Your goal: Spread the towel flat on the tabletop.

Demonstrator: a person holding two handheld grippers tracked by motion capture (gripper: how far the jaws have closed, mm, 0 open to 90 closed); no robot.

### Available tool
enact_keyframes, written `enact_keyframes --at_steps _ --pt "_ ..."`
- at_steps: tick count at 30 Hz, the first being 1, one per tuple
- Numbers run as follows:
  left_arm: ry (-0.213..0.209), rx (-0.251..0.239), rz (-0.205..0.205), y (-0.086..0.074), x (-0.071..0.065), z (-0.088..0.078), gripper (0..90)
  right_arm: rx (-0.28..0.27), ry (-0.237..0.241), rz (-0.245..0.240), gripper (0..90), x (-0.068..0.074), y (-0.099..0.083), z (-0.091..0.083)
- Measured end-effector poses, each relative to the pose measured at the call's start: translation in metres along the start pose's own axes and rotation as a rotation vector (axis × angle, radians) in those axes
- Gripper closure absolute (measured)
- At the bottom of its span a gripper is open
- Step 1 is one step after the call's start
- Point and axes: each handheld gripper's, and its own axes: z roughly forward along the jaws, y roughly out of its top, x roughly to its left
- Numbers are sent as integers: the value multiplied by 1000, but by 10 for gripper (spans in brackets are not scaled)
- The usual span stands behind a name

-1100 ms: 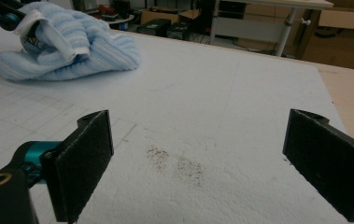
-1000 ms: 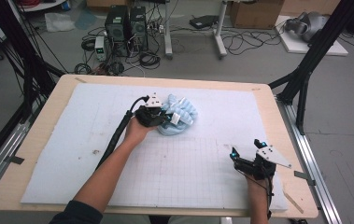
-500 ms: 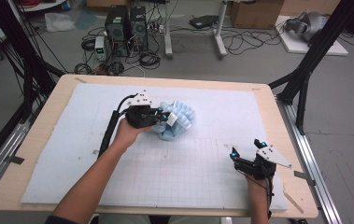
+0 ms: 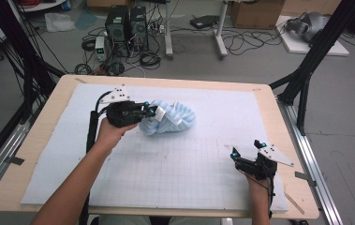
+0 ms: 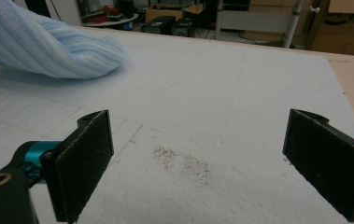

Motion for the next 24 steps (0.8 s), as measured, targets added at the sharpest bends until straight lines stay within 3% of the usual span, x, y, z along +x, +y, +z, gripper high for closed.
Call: enact_keyframes --at_steps 2,7,11,12,13,17,20,22,23,24 --pt "3 -3 5 3 0 -7 830 -1 23 3 76 6 1 1" --pt "13 -27 24 9 -5 -22 830 -4 96 -62 77 32 16 10" --pt "11 -47 24 13 -6 -27 830 2 190 -92 79 61 30 26" --pt "11 -48 25 14 -6 -27 830 12 249 -106 152 77 36 36" --pt "14 -48 27 15 -6 -28 830 12 249 -106 152 77 36 36" --pt "16 -53 20 16 -4 -25 830 30 354 -138 206 112 44 60" --pt "15 -48 20 16 -3 -23 829 74 362 -172 206 136 47 81" --pt "13 -48 20 16 -3 -22 829 101 353 -177 208 145 47 96" --pt "15 -50 19 16 -2 -21 829 129 321 -185 208 150 47 108" --pt "16 -49 17 16 -2 -21 829 129 321 -185 208 150 47 108"
